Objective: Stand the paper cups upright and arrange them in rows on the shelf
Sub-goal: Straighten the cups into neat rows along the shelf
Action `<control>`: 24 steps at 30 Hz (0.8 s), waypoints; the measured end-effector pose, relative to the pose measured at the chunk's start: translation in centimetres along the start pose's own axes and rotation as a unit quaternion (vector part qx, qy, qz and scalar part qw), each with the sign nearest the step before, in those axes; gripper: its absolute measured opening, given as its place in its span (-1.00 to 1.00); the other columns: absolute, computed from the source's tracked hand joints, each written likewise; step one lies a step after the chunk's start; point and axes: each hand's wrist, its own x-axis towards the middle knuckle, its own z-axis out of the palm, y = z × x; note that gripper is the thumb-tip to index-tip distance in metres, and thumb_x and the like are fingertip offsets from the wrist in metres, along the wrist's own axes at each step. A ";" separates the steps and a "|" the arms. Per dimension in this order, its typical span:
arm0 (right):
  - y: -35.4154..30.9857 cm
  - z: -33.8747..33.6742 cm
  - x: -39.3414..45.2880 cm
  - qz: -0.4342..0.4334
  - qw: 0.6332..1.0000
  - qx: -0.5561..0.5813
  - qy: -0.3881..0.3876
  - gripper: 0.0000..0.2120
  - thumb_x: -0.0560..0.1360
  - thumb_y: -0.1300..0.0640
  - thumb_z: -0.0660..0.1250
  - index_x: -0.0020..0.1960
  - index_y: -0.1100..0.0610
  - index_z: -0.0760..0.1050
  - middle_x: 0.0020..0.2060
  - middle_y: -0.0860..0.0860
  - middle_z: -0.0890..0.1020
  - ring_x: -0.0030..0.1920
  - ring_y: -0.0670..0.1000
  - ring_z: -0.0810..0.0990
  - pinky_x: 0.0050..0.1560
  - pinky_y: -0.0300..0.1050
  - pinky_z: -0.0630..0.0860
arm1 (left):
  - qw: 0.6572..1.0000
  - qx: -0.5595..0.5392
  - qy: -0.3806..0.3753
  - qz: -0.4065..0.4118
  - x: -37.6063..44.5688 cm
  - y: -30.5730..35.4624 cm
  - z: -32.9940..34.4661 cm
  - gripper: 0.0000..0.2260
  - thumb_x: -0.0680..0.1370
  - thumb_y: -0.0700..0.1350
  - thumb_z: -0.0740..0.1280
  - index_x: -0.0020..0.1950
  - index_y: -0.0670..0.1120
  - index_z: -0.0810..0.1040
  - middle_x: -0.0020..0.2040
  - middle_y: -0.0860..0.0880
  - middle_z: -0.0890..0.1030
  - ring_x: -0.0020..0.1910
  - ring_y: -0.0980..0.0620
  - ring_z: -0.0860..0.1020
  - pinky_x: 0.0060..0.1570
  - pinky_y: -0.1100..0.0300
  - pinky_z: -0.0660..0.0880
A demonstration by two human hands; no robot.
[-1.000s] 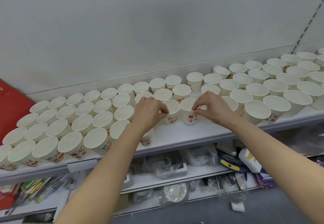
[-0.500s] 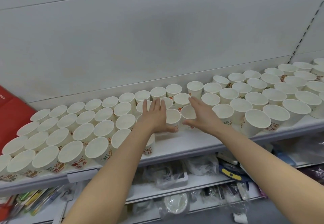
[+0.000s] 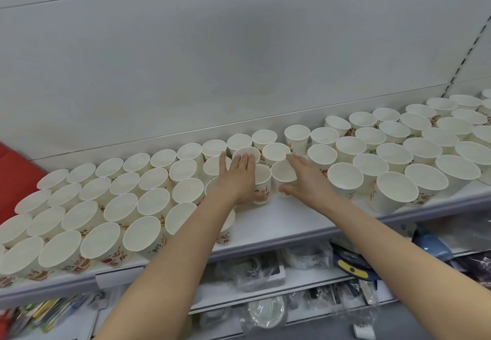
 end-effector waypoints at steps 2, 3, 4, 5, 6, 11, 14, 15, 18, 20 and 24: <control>0.4 0.1 0.0 -0.015 1.000 -0.005 0.013 -0.21 0.38 0.04 0.49 0.49 0.19 0.20 0.47 0.09 0.28 0.43 0.09 0.29 0.34 -0.06 0.26 | 1.000 -0.004 0.018 0.014 0.1 -0.1 0.1 -0.06 0.44 0.35 0.28 0.56 -0.14 -0.10 0.58 -0.05 0.02 0.56 -0.05 -0.05 0.41 -0.28 -0.34; 0.5 0.2 0.0 -0.022 1.000 -0.012 0.018 -0.21 0.37 0.03 0.50 0.48 0.20 0.22 0.46 0.09 0.29 0.42 0.11 0.29 0.35 -0.03 0.28 | 1.000 -0.002 0.023 0.019 -0.1 -0.1 0.0 -0.07 0.45 0.34 0.29 0.56 -0.13 -0.10 0.57 -0.03 0.04 0.55 -0.05 -0.03 0.42 -0.28 -0.33; 0.7 0.2 -0.1 -0.028 0.999 -0.017 0.023 -0.21 0.37 0.03 0.50 0.47 0.20 0.23 0.46 0.10 0.30 0.42 0.12 0.29 0.35 -0.02 0.28 | 0.999 0.003 0.027 0.023 -0.2 0.0 -0.1 -0.07 0.45 0.32 0.30 0.56 -0.12 -0.09 0.57 -0.02 0.05 0.55 -0.05 -0.02 0.42 -0.27 -0.32; 0.8 0.2 -0.2 -0.033 0.999 -0.021 0.029 -0.21 0.37 0.01 0.50 0.47 0.21 0.23 0.46 0.10 0.30 0.43 0.12 0.28 0.36 -0.03 0.27 | 0.999 0.008 0.030 0.025 -0.4 0.1 -0.1 -0.08 0.45 0.31 0.30 0.57 -0.11 -0.10 0.57 -0.02 0.06 0.55 -0.05 0.00 0.43 -0.26 -0.32; 0.9 0.2 -0.4 -0.036 0.998 -0.025 0.035 -0.21 0.38 0.00 0.49 0.48 0.20 0.23 0.46 0.10 0.29 0.44 0.11 0.26 0.38 -0.03 0.25 | 0.999 0.013 0.035 0.027 -0.6 0.1 -0.2 -0.09 0.46 0.30 0.31 0.57 -0.11 -0.10 0.57 -0.02 0.07 0.55 -0.05 0.02 0.43 -0.25 -0.31; 1.3 0.4 -1.2 -0.063 0.994 -0.078 0.031 -0.29 0.46 0.03 0.42 0.50 0.19 0.19 0.49 0.09 0.24 0.45 0.13 0.24 0.38 0.00 0.28 | 0.998 0.021 0.058 0.019 -1.1 0.3 -0.2 -0.09 0.46 0.26 0.33 0.57 -0.11 -0.09 0.56 -0.03 0.11 0.53 -0.07 0.07 0.45 -0.22 -0.26; 0.8 0.6 -1.1 -0.064 0.992 -0.102 0.025 -0.31 0.48 0.06 0.39 0.50 0.18 0.17 0.50 0.08 0.20 0.46 0.11 0.22 0.38 -0.04 0.24 | 0.998 0.017 0.058 0.014 -1.4 0.4 -0.2 -0.07 0.45 0.25 0.35 0.57 -0.12 -0.11 0.57 -0.03 0.08 0.54 -0.07 0.03 0.44 -0.21 -0.25; 0.6 0.7 -1.1 -0.060 0.993 -0.102 0.027 -0.31 0.48 0.05 0.39 0.50 0.17 0.16 0.51 0.07 0.20 0.46 0.10 0.22 0.37 -0.04 0.25 | 0.998 0.009 0.054 0.013 -1.6 0.3 -0.2 -0.05 0.44 0.26 0.36 0.57 -0.11 -0.12 0.58 -0.04 0.04 0.55 -0.06 0.00 0.45 -0.20 -0.25; 0.5 0.6 -1.6 -0.053 0.994 -0.077 0.054 -0.30 0.47 0.02 0.40 0.50 0.18 0.18 0.50 0.08 0.21 0.46 0.11 0.21 0.36 0.01 0.30 | 0.997 -0.047 0.054 -0.002 -3.0 -0.5 -1.2 -0.02 0.41 0.31 0.36 0.58 -0.07 -0.12 0.59 -0.02 -0.04 0.56 -0.03 -0.08 0.47 -0.16 -0.22; 0.8 0.1 -2.6 -0.088 0.987 -0.068 0.113 -0.34 0.45 0.04 0.44 0.45 0.23 0.30 0.43 0.14 0.34 0.41 0.13 0.32 0.32 0.03 0.37 | 0.989 -0.094 0.114 -0.032 -5.4 -1.6 -1.7 -0.10 0.43 0.31 0.34 0.58 -0.03 -0.03 0.59 -0.01 0.03 0.56 -0.02 -0.01 0.48 -0.10 -0.11; 2.7 -1.6 -6.0 -0.170 0.943 -0.077 0.276 -0.59 0.45 0.16 0.44 0.26 0.27 0.51 0.21 0.14 0.56 0.21 0.14 0.48 0.24 0.00 0.43 | 0.949 -0.170 0.257 -0.062 -11.2 -2.8 0.2 -0.35 0.48 0.22 0.35 0.51 0.03 0.27 0.50 0.02 0.30 0.46 -0.06 0.26 0.39 0.02 0.10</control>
